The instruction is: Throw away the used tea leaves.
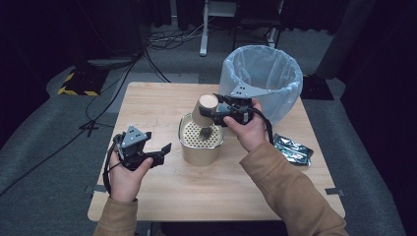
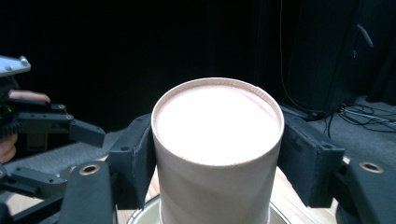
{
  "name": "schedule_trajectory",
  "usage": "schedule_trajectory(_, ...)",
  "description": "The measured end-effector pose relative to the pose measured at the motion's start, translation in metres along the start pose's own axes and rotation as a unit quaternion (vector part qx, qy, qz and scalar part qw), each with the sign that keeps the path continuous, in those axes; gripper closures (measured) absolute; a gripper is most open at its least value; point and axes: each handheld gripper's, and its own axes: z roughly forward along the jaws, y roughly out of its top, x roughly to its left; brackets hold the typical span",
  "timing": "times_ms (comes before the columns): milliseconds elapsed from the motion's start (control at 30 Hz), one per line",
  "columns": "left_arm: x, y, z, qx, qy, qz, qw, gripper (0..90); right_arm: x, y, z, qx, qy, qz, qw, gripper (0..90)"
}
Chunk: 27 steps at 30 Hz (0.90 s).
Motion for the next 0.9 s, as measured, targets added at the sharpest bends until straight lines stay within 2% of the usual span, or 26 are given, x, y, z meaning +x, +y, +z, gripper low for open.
schedule_trajectory(33, 0.000, 0.000, 0.000, 0.000, 0.001, -0.001, 1.0000, 20.7, 0.000, -0.001, 0.002, 0.018, -0.004, -0.009, 0.9998, 33.1)
schedule_trajectory(67, 0.000, 0.000, 0.000, 0.001, 0.000, 0.000, 1.0000, 20.7, 0.000, -0.001, 0.002, 0.017, -0.004, -0.010, 0.9998, 33.1)
schedule_trajectory(133, 0.001, -0.001, 0.001, 0.002, -0.003, -0.003, 1.0000, 20.7, -0.002, 0.000, -0.001, -0.006, 0.002, 0.008, 0.9999, 33.1)
schedule_trajectory(167, 0.001, -0.001, 0.001, 0.002, -0.001, -0.002, 1.0000, 20.7, -0.002, -0.002, 0.003, 0.015, 0.001, 0.002, 0.9999, 33.0)
schedule_trajectory(200, 0.001, -0.001, 0.001, 0.002, -0.002, -0.001, 1.0000, 20.7, -0.002, -0.004, 0.005, 0.024, -0.001, -0.006, 0.9997, 33.1)
schedule_trajectory(233, 0.002, -0.001, 0.001, 0.002, -0.002, -0.001, 1.0000, 20.8, -0.002, -0.004, 0.004, 0.019, -0.004, -0.005, 0.9998, 33.1)
schedule_trajectory(267, 0.002, -0.001, 0.001, 0.002, -0.003, -0.003, 1.0000, 20.8, -0.003, -0.005, 0.004, 0.006, -0.001, 0.009, 0.9999, 33.1)
schedule_trajectory(300, 0.002, -0.001, 0.001, 0.004, -0.003, -0.003, 1.0000, 20.7, -0.003, -0.006, 0.005, 0.013, 0.001, 0.010, 0.9999, 33.0)
schedule_trajectory(333, 0.003, -0.001, 0.001, 0.004, -0.004, -0.003, 1.0000, 20.7, -0.002, -0.007, 0.007, 0.021, -0.003, 0.002, 0.9998, 33.0)
schedule_trajectory(367, 0.003, -0.001, 0.002, 0.004, -0.003, -0.004, 1.0000, 20.7, -0.002, -0.007, 0.007, 0.016, -0.002, 0.003, 0.9999, 33.0)
schedule_trajectory(433, 0.003, -0.001, 0.002, 0.002, -0.003, -0.004, 1.0000, 20.7, -0.004, -0.006, 0.005, 0.000, 0.009, 0.023, 0.9997, 33.0)
schedule_trajectory(567, 0.006, -0.002, 0.001, 0.003, -0.001, -0.005, 1.0000, 20.7, -0.008, 0.000, -0.003, -0.014, 0.013, 0.037, 0.9991, 32.9)
schedule_trajectory(700, 0.006, -0.002, 0.000, 0.003, -0.001, -0.005, 1.0000, 20.8, -0.010, 0.009, -0.010, -0.023, 0.011, 0.034, 0.9991, 32.9)
schedule_trajectory(767, 0.005, -0.003, -0.001, 0.003, 0.001, -0.003, 1.0000, 20.7, -0.010, 0.018, -0.017, -0.035, 0.011, 0.036, 0.9987, 32.9)
schedule_trajectory(900, 0.007, -0.006, -0.005, 0.006, 0.004, -0.008, 0.9999, 20.7, -0.015, 0.042, -0.036, -0.054, -0.002, 0.025, 0.9982, 32.9)
